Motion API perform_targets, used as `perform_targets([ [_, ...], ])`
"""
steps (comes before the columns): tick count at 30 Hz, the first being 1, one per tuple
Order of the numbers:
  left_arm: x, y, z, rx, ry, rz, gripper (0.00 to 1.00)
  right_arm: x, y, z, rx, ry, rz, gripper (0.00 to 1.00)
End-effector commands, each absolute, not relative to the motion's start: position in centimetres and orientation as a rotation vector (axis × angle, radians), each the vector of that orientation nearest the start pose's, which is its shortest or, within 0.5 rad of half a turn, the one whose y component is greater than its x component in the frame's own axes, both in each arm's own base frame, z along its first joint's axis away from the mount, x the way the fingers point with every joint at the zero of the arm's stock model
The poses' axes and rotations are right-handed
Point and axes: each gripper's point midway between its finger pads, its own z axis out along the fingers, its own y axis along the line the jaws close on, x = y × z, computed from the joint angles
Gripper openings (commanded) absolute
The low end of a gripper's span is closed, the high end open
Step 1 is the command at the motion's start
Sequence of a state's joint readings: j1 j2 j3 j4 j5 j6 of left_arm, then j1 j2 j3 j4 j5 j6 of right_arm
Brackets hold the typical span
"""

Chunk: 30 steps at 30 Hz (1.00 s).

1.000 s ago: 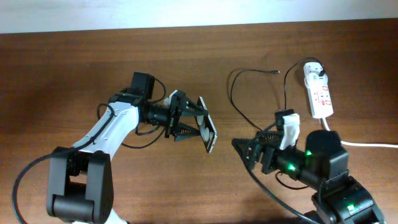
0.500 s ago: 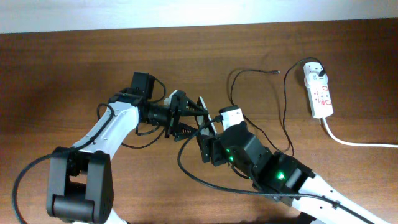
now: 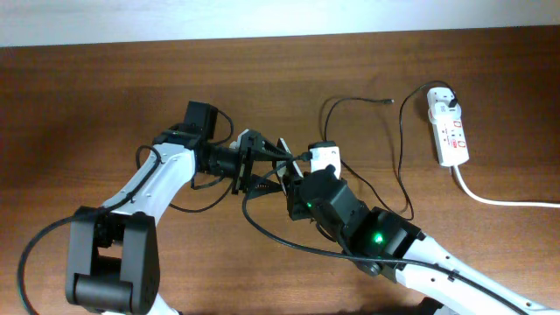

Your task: Plug charger to phone and switch on socket

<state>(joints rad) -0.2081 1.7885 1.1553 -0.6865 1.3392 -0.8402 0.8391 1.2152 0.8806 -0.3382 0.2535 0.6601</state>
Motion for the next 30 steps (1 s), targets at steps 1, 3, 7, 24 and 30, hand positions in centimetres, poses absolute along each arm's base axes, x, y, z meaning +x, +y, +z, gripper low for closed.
perform_targets([
  [1,29.7,-23.3,17.4,-0.611,2.781,-2.221,0.68,28.1,24.7,19.5,-0.046,2.248,0.536,0.39],
  [3,29.7,-23.3,17.4,-0.612,2.781,-2.221,0.68,28.1,24.7,19.4,-0.047,2.249,0.535,0.36],
  [7,29.8,-23.3,17.1,-0.619,2.790,-2.193,0.69,28.0,24.8,19.4,-0.052,2.253,0.542,0.29],
  [24,29.8,-23.2,17.2,-0.617,2.785,-2.200,0.82,27.0,25.5,20.7,-0.061,2.246,0.656,0.10],
  [30,30.7,-23.6,19.5,-0.299,2.624,-2.272,0.99,27.6,24.9,21.9,-0.027,2.213,0.671,0.09],
])
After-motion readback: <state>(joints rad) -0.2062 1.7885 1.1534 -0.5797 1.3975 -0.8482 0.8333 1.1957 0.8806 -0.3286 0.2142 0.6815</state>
